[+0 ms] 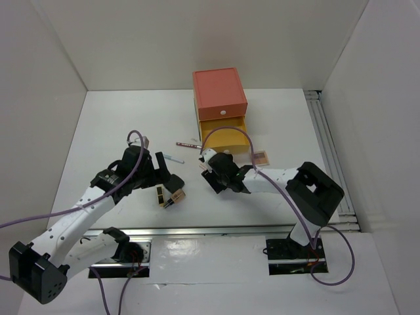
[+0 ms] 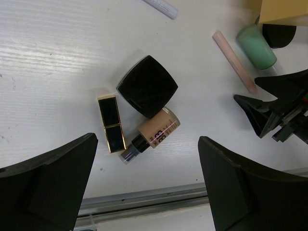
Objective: Organize the makeup
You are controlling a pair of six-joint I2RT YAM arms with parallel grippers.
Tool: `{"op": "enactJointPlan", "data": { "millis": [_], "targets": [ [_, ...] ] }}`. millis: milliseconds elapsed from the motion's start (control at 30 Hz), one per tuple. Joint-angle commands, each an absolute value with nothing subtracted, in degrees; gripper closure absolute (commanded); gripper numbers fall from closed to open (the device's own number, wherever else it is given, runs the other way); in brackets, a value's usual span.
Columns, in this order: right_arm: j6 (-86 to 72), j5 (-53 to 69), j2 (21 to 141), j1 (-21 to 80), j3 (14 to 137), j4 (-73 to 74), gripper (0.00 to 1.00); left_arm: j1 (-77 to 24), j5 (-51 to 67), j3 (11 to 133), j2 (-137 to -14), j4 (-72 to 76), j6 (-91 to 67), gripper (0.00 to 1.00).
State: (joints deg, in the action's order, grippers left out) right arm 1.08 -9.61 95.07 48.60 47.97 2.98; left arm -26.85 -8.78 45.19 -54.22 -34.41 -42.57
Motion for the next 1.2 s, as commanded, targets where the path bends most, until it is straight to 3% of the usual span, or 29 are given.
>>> {"op": "enactJointPlan", "data": {
  "millis": [0, 100, 167, 233, 367, 400, 767, 933, 1167],
  "targets": [
    [1.1, -9.5, 95.9, 49.0, 49.6, -0.2, 0.46, -27.2, -9.8, 46.1, -53.1, -34.5, -43.9, 0.00],
    [1.1, -7.4, 96.4, 49.0, 50.2, 0.4, 0.68, -27.2, -9.8, 46.1, -53.1, -34.5, -43.9, 0.00],
    [1.1, -7.4, 97.0, 49.6, 50.8, 1.0, 0.72, -27.2, -9.8, 46.1, -52.6, -34.5, -43.9, 0.00],
    [1.1, -6.7, 97.0, 50.2, 51.4, 1.0, 0.87, -27.2, -9.8, 46.1, -52.6, -34.5, -43.9, 0.00],
    [0.5, -7.8, 96.2, 50.7, 51.4, 1.6, 0.93, -27.2, -9.8, 46.7, -52.0, -34.5, -44.4, 0.00],
    [0.5, -8.7, 95.5, 51.4, 51.4, 2.1, 1.00, -27.2, -9.8, 46.7, -52.0, -34.5, -44.4, 0.00],
    [7.2, -3.6, 75.3, 53.0, 59.7, 8.7, 1.00, -27.2, -12.6, 49.6, -54.9, -35.0, -46.5, 0.00],
    [18.4, -11.1, 76.1, 50.6, 66.4, 13.1, 1.00, -24.8, -12.6, 51.4, -59.9, -35.0, -49.7, 0.00],
    [32.2, -3.9, 84.8, 40.2, 72.8, 18.4, 1.00, -22.2, -11.8, 56.7, -69.2, -31.9, -50.9, 0.02]
  ]
}}
